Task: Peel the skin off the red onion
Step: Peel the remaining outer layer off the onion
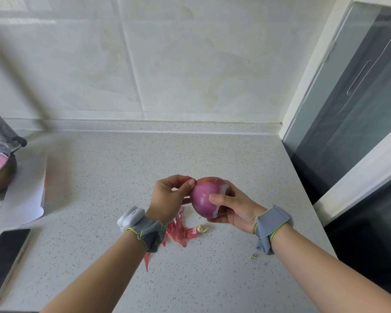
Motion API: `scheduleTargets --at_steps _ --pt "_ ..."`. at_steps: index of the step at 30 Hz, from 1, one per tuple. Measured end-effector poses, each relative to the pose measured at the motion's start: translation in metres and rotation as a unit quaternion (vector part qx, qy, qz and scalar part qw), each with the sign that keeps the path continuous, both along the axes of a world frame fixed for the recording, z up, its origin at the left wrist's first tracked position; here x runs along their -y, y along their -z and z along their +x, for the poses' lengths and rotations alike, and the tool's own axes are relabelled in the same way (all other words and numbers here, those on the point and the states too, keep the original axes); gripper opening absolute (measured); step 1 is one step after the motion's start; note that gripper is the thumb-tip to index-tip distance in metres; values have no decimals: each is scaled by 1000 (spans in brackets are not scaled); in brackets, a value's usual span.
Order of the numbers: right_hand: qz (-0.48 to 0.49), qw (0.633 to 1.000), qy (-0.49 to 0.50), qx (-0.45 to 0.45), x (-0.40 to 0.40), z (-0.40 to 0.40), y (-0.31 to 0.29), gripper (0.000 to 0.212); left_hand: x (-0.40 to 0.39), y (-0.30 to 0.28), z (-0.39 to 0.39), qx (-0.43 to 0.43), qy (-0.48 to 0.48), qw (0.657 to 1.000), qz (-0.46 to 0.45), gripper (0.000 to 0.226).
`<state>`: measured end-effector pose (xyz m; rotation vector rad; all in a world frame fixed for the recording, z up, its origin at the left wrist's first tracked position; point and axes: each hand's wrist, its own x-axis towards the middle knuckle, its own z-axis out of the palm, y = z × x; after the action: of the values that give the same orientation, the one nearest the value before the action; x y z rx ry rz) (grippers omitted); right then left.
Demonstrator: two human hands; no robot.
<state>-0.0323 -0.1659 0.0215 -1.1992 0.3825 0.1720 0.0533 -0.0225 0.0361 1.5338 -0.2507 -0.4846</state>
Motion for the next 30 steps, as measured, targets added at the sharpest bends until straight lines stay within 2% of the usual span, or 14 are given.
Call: scheduleTargets --at_steps 2,4,8,15,20,22,24,26,28,30 --pt "-9 1000 -12 -9 1 -2 6 84 1 7 0 36 3 998 49 12" --pt "-8 1000 -19 -18 0 -3 11 83 2 17 -1 82 -5 990 113 12" --pt "-8 999 -18 -31 1 -5 15 77 6 29 -3 212 -12 952 220 19" --pt "-21 998 -6 -50 7 -6 20 92 20 37 -1 227 -32 942 245 21" --pt "-30 998 1 -52 9 -1 26 90 27 52 7 175 -44 945 272 20" --pt "-36 998 8 -49 10 0 27 89 30 56 8 112 -52 956 266 25" --pt "-43 998 14 -42 11 1 27 86 32 54 7 -38 -82 980 179 29" --pt "-46 998 19 -27 14 2 25 78 32 49 6 -203 -116 970 61 28" --pt "-54 998 22 -13 16 3 22 69 30 48 10 -257 -136 957 15 24" --pt "-79 996 30 -8 18 4 20 61 27 49 14 -251 -145 957 12 20"
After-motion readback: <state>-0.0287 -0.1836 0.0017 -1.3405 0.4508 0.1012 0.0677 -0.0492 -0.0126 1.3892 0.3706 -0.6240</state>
